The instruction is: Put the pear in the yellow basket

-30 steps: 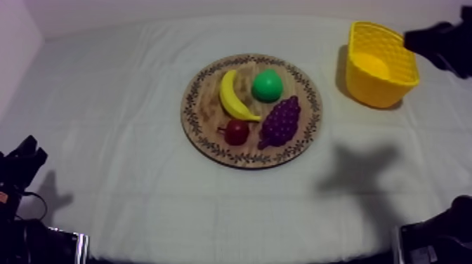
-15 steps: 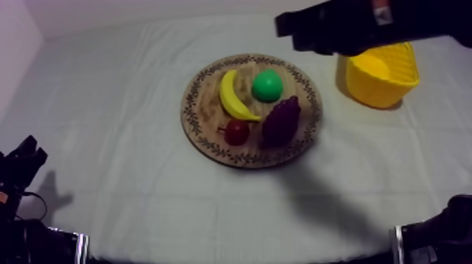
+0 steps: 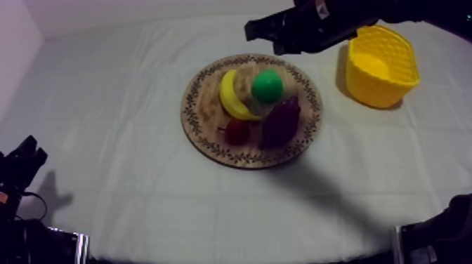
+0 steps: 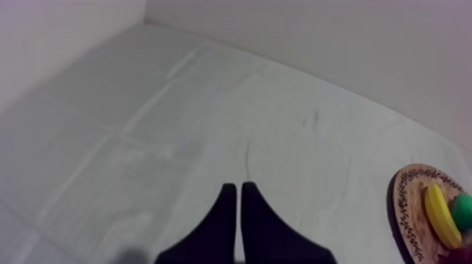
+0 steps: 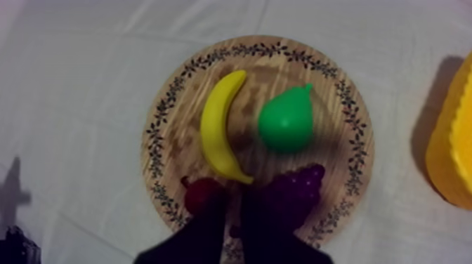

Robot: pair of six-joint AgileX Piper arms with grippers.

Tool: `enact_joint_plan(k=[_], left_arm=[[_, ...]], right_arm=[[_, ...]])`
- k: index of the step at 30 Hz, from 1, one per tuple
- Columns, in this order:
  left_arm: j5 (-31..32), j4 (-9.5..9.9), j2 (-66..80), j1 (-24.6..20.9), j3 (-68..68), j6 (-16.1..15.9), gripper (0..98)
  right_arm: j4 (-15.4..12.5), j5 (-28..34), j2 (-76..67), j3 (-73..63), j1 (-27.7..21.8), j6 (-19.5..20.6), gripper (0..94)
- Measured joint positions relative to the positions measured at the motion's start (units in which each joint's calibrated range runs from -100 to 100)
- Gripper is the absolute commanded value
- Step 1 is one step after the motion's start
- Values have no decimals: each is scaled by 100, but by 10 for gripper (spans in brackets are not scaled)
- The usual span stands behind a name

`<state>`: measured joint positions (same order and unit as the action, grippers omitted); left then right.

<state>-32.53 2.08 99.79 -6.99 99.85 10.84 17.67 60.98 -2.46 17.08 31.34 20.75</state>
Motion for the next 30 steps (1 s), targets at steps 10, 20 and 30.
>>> enact_joint_plan(k=[10, 20, 30], left_arm=[[0, 0, 0, 0, 0, 2, 1], [0, 0, 0, 0, 0, 2, 1], [0, 0, 0, 0, 0, 2, 1]], right_arm=[[-3, -217, -31, 89, -323, 20, 36], [222, -404, -55, 534, -225, 260, 24], [61, -591, -89, 671, -364, 258, 801]])
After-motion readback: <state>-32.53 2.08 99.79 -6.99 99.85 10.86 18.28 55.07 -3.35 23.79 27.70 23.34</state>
